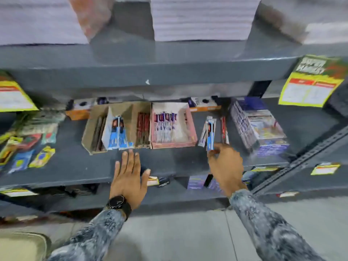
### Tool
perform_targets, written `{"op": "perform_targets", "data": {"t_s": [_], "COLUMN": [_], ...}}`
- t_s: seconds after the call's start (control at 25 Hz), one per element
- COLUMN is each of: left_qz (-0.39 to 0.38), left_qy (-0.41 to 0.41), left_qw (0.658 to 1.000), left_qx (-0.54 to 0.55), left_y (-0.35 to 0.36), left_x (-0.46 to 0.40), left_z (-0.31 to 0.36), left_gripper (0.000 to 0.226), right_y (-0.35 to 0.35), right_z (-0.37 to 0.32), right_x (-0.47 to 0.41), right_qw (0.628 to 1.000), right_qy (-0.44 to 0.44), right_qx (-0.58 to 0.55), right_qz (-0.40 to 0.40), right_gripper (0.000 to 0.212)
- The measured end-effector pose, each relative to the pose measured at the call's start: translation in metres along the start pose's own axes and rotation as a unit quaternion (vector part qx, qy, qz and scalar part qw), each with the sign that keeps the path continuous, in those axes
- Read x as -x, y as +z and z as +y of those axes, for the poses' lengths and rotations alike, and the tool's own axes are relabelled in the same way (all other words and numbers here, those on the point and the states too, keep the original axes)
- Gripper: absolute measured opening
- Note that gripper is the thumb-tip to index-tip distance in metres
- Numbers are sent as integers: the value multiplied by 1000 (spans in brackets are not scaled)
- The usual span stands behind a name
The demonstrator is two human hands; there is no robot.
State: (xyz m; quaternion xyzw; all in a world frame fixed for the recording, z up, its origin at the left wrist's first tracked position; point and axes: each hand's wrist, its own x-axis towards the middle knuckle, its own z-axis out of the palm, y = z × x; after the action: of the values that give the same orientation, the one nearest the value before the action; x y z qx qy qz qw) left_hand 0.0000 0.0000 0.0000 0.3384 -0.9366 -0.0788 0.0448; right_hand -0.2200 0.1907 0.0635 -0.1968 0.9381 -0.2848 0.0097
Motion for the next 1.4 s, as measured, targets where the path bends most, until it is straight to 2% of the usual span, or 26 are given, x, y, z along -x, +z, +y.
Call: {"op": "perform_targets", "data": {"t_s": [0.08, 0.2, 0.4, 0.64, 0.8, 0.96, 1.2, 1.28, 1.32, 1.36, 1.4], "left_qz": [8, 28, 32, 29, 25, 30, -1, -27, -42, -52, -55], "left_qy": [-10, -10, -4, -13, -12, -10, -14, -8, -18, -47, -93], "left_qw": [1000, 999, 999, 999, 999, 999, 1000, 999, 994, 978, 942], "left_qx": [-6, -32, -34, -22, -20, -16, -9, 39, 103, 197, 318], "left_y": [8, 17, 14, 12, 14, 16, 9, -2, -11, -23, -36], "left_x": [-2, -1, -1, 0, 0, 0, -1, -3, -5, -7, -8], "left_z": [-3, -6, -4, -2, -4, -5, -3, -6, -8, -11, -12], "left_gripper": [77, 76, 75, 74, 73, 73, 76, 73, 70, 65, 60], "right_y": [6, 14, 22, 21, 25, 28, 16, 5, -2, -10, -18], "right_z": [5, 6, -1, -3, -1, 3, 14, 9, 2, -7, -17], "right_x": [-18, -36, -43, -38, -33, -36, -24, -23, -23, -24, -25], "right_qw": [999, 994, 985, 982, 986, 984, 967, 952, 934, 912, 889], "right_qy": [43, 97, 154, 170, 157, 167, 179, 151, 132, 104, 64], "right_qx": [13, 40, 6, -21, -7, -42, -174, -254, -319, -388, -452], "right_qz": [-17, -44, -81, -82, -62, -49, 41, 80, 92, 81, 35], "right_gripper": [20, 29, 28, 25, 38, 25, 13, 9, 11, 19, 26]}}
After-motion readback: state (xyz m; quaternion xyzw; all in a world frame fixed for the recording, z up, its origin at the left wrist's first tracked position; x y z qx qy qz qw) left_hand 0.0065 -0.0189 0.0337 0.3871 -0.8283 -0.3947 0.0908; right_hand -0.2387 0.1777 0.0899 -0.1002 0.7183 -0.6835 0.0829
